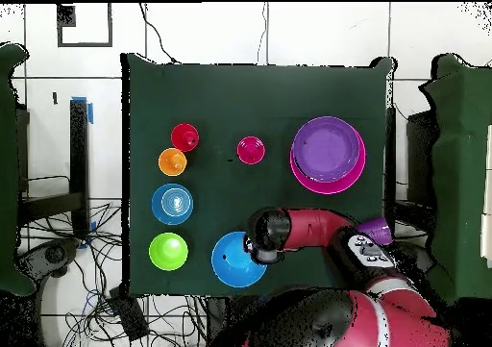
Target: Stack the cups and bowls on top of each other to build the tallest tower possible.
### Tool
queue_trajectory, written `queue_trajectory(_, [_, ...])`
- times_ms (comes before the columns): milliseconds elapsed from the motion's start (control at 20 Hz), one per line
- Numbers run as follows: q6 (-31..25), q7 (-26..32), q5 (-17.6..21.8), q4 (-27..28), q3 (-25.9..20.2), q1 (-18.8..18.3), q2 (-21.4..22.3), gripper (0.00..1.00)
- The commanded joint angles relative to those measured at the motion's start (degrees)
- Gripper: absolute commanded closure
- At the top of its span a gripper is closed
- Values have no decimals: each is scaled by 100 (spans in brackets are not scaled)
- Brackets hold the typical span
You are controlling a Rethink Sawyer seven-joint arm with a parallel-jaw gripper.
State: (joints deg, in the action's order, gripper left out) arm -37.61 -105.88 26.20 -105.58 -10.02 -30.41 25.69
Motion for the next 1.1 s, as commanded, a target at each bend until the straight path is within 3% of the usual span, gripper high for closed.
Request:
queue_trajectory(50, [-72, 1822, 247, 740, -1389, -703, -526, 100])
queue_trajectory(700, [-1179, 2034, -17, 649, -2525, -1814, -897, 100])
queue_trajectory(1100, [-1919, 2306, 19, 774, -3037, -2352, -1229, 100])
